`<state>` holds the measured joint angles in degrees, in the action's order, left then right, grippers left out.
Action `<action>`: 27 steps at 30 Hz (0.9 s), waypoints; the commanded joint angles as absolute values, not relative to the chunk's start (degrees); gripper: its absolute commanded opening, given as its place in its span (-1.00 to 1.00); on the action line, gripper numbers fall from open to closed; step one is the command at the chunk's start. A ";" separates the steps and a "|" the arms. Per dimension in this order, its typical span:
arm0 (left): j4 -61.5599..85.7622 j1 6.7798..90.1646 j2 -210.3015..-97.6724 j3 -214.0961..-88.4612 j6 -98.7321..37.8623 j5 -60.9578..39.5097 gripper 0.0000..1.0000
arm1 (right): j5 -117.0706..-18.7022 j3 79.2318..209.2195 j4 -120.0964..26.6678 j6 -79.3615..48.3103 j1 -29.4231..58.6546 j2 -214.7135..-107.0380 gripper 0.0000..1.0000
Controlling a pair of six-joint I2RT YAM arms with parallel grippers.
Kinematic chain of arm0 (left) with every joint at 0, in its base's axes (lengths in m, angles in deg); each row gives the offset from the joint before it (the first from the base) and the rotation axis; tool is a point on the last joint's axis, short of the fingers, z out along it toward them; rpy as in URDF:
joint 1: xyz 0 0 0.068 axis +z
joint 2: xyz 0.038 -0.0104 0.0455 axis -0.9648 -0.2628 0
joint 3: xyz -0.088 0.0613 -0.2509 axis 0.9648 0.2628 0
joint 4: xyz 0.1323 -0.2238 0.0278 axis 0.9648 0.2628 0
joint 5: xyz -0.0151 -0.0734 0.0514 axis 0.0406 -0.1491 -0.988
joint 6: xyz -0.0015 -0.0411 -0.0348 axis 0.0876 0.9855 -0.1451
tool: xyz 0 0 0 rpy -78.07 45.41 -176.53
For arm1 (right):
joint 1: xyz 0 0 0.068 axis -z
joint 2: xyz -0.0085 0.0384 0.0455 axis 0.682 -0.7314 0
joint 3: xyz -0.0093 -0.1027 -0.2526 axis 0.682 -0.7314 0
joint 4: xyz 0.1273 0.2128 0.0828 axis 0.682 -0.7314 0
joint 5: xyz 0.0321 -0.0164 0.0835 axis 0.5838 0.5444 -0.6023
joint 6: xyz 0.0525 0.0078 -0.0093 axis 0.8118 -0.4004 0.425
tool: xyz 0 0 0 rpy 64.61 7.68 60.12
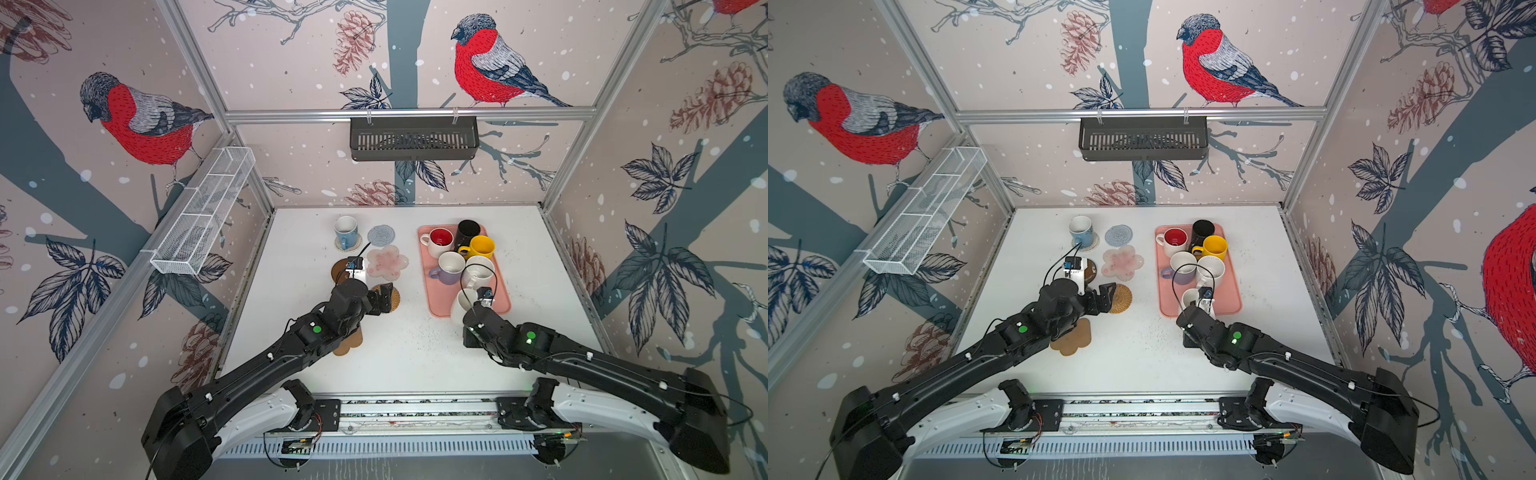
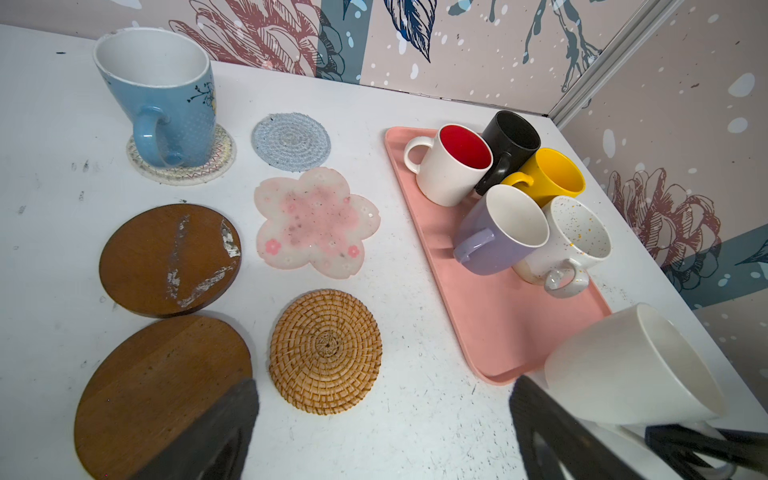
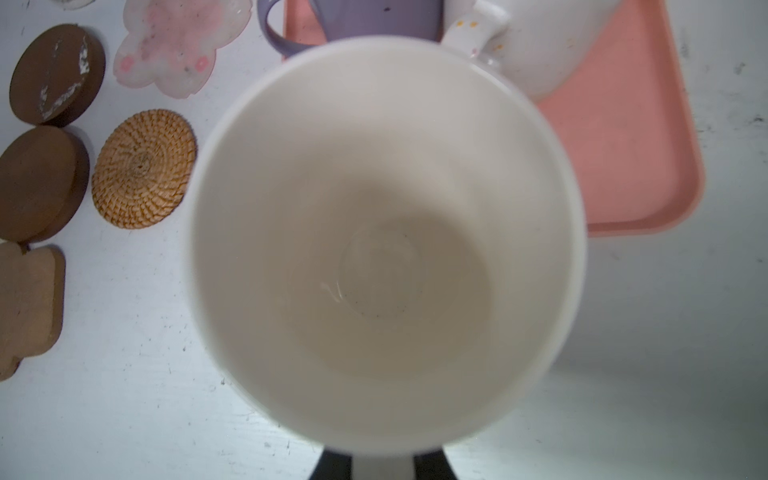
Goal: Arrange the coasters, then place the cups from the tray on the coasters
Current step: 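Lift the plain white mug off the tray with the right gripper, then carry the plain white mug over the dark wooden coaster with the right gripper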
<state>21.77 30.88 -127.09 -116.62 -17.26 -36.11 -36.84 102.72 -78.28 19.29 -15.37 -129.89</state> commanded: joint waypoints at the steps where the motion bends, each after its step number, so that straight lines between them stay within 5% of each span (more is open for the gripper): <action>1: 22.82 31.18 -125.21 -116.05 -15.82 -39.79 0.90 | -33.98 104.84 -72.71 18.19 -18.13 -132.21 -0.97; 27: 32.82 37.42 -105.57 -109.76 -8.71 -47.20 0.92 | -40.71 133.18 -54.71 -9.52 -16.87 -167.43 -0.99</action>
<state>30.74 37.11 -105.97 -107.83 -9.52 -45.72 -39.86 130.98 -60.69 -4.78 -17.16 -165.82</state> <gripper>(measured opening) 0.962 0.151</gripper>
